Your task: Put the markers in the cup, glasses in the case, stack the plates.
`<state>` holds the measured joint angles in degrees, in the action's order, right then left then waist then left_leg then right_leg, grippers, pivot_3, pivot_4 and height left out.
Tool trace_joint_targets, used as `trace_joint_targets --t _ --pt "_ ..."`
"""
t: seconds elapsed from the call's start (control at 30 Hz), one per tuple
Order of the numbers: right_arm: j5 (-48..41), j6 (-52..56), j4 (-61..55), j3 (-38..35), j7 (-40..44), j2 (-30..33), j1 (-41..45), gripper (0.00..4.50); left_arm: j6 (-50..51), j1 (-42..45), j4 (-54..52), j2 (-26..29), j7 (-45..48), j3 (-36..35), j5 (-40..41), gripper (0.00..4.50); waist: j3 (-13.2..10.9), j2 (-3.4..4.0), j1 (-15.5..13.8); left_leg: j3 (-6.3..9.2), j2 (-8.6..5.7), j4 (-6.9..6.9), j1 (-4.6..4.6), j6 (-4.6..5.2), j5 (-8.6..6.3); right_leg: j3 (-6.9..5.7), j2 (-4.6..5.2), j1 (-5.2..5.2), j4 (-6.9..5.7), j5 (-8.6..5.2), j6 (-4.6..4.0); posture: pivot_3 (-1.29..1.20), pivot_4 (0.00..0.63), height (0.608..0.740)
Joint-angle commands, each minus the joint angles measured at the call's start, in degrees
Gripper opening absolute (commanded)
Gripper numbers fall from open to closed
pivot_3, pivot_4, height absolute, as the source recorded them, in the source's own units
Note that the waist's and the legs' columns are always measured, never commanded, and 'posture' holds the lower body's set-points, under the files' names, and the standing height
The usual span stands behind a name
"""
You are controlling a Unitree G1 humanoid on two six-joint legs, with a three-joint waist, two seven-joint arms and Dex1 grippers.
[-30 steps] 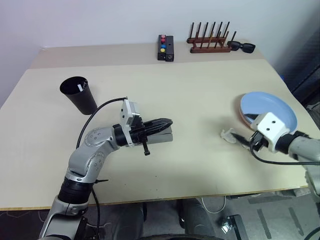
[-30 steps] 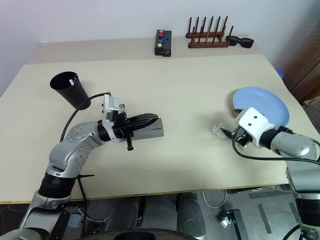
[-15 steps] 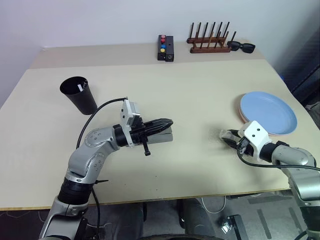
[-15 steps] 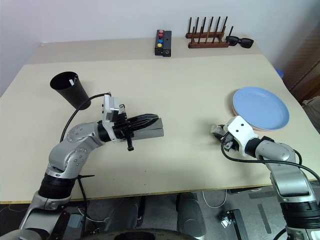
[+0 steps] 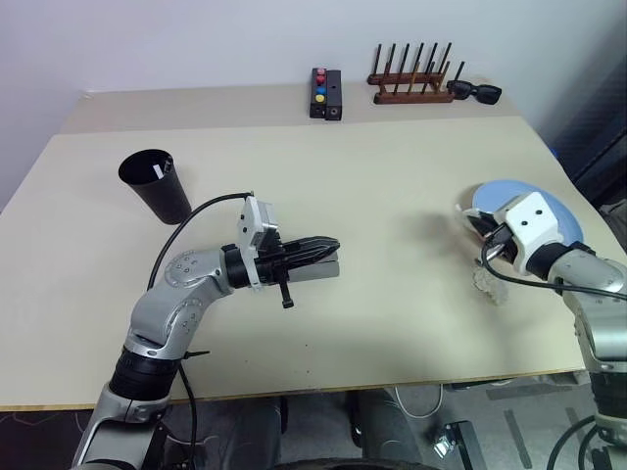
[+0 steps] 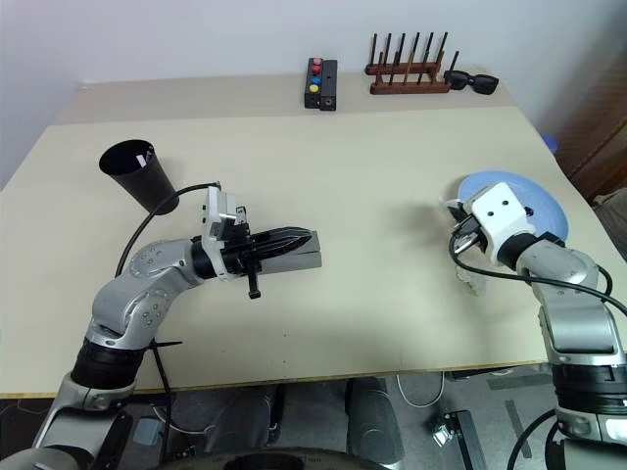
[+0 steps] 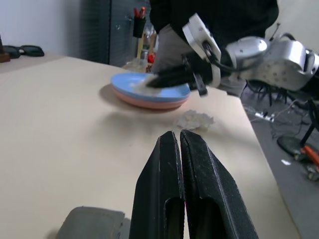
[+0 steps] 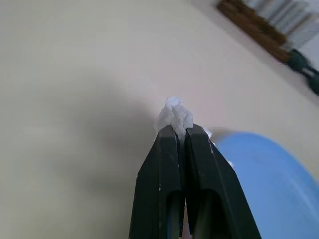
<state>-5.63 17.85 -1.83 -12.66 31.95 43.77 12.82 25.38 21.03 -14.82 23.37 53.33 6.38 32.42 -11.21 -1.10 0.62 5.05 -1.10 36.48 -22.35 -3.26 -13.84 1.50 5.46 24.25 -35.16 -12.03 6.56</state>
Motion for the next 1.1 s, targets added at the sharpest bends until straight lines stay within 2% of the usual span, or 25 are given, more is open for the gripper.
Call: trace_joint_targets --t 0.03,0.13,0.17,0.23,0.4,0.5,0.6,0.77,0.93,1.07,1.1 --pt "2.74 0.29 5.37 -3.16 -4.15 2.17 1.92 0.02 -2.79 1.34 -1.73 -1.27 -0.87 0.30 -1.31 0.08 0.00 0.00 -0.04 0.00 0.00 0.00 0.00 0.00 0.00 0.00 0.00 0.00 0.00 0.00 0.00 0.00 0.150 0.734" --pt "1.85 1.02 7.91 -3.47 -3.80 2.00 2.26 0.02 -3.05 1.80 -1.73 -2.15 -1.50 0.25 -1.54 0.08 0.00 0.00 0.08 0.00 0.00 -0.03 0.00 0.00 0.00 0.00 0.00 0.00 0.01 0.00 0.00 0.00 0.150 0.734" --pt "1.76 1.05 8.27 -3.43 -3.71 1.99 2.27 0.29 -3.03 1.83 -1.80 -2.23 -1.53 0.32 -1.58 0.08 0.00 0.00 0.20 0.00 0.00 -0.04 0.01 0.00 0.00 0.00 0.00 0.00 0.01 0.00 0.00 0.00 0.150 0.734" --pt "1.84 0.68 8.63 -3.39 -3.72 2.10 2.17 0.93 -2.94 1.80 -2.00 -2.37 -1.64 0.45 -1.70 0.08 0.00 0.01 0.37 0.00 0.00 -0.04 0.03 0.01 0.00 0.00 0.00 0.00 -0.01 0.00 0.00 0.00 0.150 0.734" --pt "2.96 -1.33 8.93 -4.25 -5.27 2.52 0.97 3.36 -2.63 1.48 -1.77 -2.13 -1.51 0.67 -1.63 0.08 0.01 0.02 0.23 0.00 0.00 -0.04 0.03 0.01 0.00 0.00 -0.01 0.00 -0.01 0.00 0.01 0.00 0.150 0.734" --pt "0.71 -2.42 6.36 -6.86 -3.81 2.46 -1.52 3.36 -2.81 1.54 -1.35 -2.14 -1.30 0.66 -1.57 0.08 0.01 0.02 -0.01 0.00 0.00 -0.04 0.02 0.01 0.00 0.00 -0.01 0.00 -0.01 0.00 0.01 0.00 0.150 0.734" --pt "-4.60 -2.88 1.35 -10.35 1.01 2.04 -5.59 3.36 -3.22 1.79 -0.37 -2.26 -0.61 0.83 -1.52 0.08 0.01 0.02 0.05 0.00 0.00 -0.02 -0.01 0.01 0.00 0.00 0.00 0.00 0.00 0.00 0.02 0.00 0.150 0.734" --pt "-14.23 2.97 -11.05 -13.50 11.53 2.12 -18.37 3.36 -4.17 2.67 1.86 -2.78 0.93 1.66 -2.04 0.08 0.01 0.02 0.06 0.01 0.01 -0.07 0.04 0.01 -0.01 0.00 -0.02 -0.02 -0.01 -0.01 0.03 0.00 0.150 0.734" --pt "-15.29 6.94 -14.77 -12.51 12.20 1.94 -23.92 3.36 -4.66 3.05 2.91 -3.08 1.91 2.10 -2.16 0.08 0.01 0.02 0.19 -0.01 0.01 0.05 0.03 0.02 -0.01 0.00 -0.01 -0.05 -0.01 -0.02 0.03 0.00 0.150 0.734" --pt "-11.41 6.92 -12.19 -10.00 8.87 1.37 -23.48 3.36 -5.14 2.73 3.32 -3.16 2.30 2.18 -2.50 0.08 0.01 0.02 0.11 -0.01 0.01 0.05 0.03 0.02 -0.01 0.00 0.00 -0.06 -0.01 -0.13 0.20 0.00 0.150 0.734" --pt "-11.13 6.81 -11.59 -9.73 8.37 1.17 -22.87 3.12 -5.30 2.53 3.37 -3.10 2.40 2.14 -2.56 0.08 0.01 0.02 0.08 -0.01 0.01 0.06 0.03 0.02 -0.01 0.00 0.00 -0.06 -0.01 -0.13 0.20 0.00 0.150 0.734"
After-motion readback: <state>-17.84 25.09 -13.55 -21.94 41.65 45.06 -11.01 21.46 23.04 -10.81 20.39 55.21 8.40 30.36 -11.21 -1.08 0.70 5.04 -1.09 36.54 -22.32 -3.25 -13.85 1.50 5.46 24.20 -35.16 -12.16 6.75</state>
